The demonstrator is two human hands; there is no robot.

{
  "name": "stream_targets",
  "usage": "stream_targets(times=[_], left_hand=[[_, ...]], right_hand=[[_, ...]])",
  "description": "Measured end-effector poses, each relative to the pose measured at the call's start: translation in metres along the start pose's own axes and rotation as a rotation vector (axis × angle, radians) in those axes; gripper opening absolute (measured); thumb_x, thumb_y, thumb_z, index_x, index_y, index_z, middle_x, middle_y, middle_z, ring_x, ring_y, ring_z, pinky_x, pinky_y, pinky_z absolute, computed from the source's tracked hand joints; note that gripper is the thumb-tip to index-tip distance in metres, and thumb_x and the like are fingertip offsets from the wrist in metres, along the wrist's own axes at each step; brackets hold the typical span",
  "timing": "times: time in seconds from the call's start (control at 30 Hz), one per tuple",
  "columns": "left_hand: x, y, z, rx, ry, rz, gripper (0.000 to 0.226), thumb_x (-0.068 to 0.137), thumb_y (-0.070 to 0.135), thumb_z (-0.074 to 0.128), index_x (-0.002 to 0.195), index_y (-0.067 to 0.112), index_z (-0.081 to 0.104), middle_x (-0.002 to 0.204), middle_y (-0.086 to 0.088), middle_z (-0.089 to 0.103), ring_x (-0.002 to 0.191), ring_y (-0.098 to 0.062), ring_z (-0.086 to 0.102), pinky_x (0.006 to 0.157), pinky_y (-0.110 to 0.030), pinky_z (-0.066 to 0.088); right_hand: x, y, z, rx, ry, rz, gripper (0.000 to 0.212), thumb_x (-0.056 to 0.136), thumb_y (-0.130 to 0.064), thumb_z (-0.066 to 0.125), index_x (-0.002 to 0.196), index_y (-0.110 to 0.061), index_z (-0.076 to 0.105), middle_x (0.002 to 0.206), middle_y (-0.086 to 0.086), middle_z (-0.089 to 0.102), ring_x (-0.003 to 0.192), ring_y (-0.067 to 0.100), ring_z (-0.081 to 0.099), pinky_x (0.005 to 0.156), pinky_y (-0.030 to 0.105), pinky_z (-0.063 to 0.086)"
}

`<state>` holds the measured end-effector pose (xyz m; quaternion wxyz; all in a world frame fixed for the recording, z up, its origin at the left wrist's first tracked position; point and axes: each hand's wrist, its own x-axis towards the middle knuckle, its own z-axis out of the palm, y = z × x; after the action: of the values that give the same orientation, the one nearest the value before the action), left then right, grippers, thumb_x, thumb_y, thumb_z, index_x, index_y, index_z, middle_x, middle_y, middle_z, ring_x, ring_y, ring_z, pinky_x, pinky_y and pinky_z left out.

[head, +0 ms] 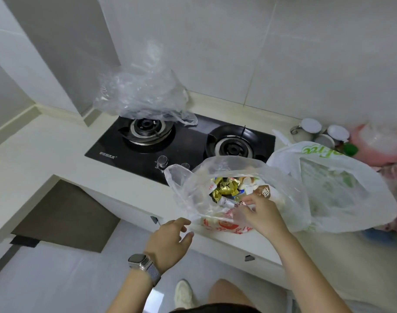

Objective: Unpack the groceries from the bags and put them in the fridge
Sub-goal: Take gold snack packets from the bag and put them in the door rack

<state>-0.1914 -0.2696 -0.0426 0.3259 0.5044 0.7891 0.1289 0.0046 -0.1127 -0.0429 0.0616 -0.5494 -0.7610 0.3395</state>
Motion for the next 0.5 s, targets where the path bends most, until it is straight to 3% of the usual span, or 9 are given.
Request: stream_targets(times=[0.13, 0.27, 0.3, 0.37, 0.43, 0.5], left_hand=[[0.016, 0.001, 0.002, -0.073, -0.003, -0.027, 0.032, 0.094, 0.038, 0.049, 0.124, 0.03, 0.054, 0.106, 0.015, 0.065, 0.087, -0.003, 0.064, 0.086, -0.027, 0.05], [0.027, 0.009, 0.003, -0.13, 0.006, -0.043, 0.03, 0.095, 0.035, 0.049, 0.124, 0.029, 0.055, 0.098, 0.018, 0.063, 0.082, 0.0, 0.061, 0.083, -0.021, 0.048], [0.028, 0.011, 0.004, -0.141, 0.011, -0.049, 0.03, 0.095, 0.035, 0.049, 0.124, 0.03, 0.055, 0.096, 0.019, 0.062, 0.081, 0.001, 0.061, 0.083, -0.02, 0.048], [0.03, 0.014, 0.003, -0.156, 0.028, -0.064, 0.029, 0.095, 0.035, 0.049, 0.124, 0.031, 0.054, 0.097, 0.018, 0.063, 0.082, 0.001, 0.061, 0.083, -0.019, 0.048], [0.031, 0.016, 0.003, -0.182, 0.048, -0.081, 0.029, 0.095, 0.035, 0.049, 0.123, 0.031, 0.054, 0.1, 0.017, 0.065, 0.085, 0.0, 0.062, 0.083, -0.019, 0.048], [0.032, 0.017, 0.003, -0.208, 0.065, -0.103, 0.029, 0.095, 0.034, 0.049, 0.124, 0.031, 0.054, 0.101, 0.015, 0.065, 0.086, -0.001, 0.061, 0.082, -0.017, 0.048]], right_hand=[[0.018, 0.008, 0.003, 0.037, 0.001, 0.02, 0.026, 0.087, -0.006, 0.058, 0.11, -0.014, 0.067, 0.105, -0.005, 0.067, 0.096, 0.005, 0.058, 0.084, 0.018, 0.041], [0.052, 0.013, 0.006, 0.009, 0.022, 0.047, 0.018, 0.084, -0.007, 0.062, 0.1, -0.008, 0.069, 0.095, 0.002, 0.072, 0.086, 0.017, 0.066, 0.079, 0.029, 0.052], [0.062, 0.011, 0.007, -0.043, 0.024, 0.054, 0.01, 0.084, -0.009, 0.062, 0.089, -0.004, 0.069, 0.084, 0.007, 0.071, 0.078, 0.023, 0.065, 0.072, 0.032, 0.052], [0.081, 0.003, 0.01, -0.167, 0.001, 0.059, 0.032, 0.088, -0.013, 0.06, 0.058, -0.007, 0.052, 0.057, 0.007, 0.054, 0.063, 0.026, 0.055, 0.058, 0.03, 0.04], [0.099, -0.004, 0.018, -0.226, -0.129, 0.06, 0.04, 0.093, -0.019, 0.054, 0.057, -0.013, 0.04, 0.056, 0.003, 0.044, 0.066, 0.023, 0.051, 0.058, 0.028, 0.032], [0.113, -0.01, 0.028, -0.306, -0.345, 0.095, 0.034, 0.098, -0.032, 0.047, 0.072, -0.011, 0.053, 0.072, 0.007, 0.056, 0.082, 0.024, 0.057, 0.062, 0.027, 0.034]])
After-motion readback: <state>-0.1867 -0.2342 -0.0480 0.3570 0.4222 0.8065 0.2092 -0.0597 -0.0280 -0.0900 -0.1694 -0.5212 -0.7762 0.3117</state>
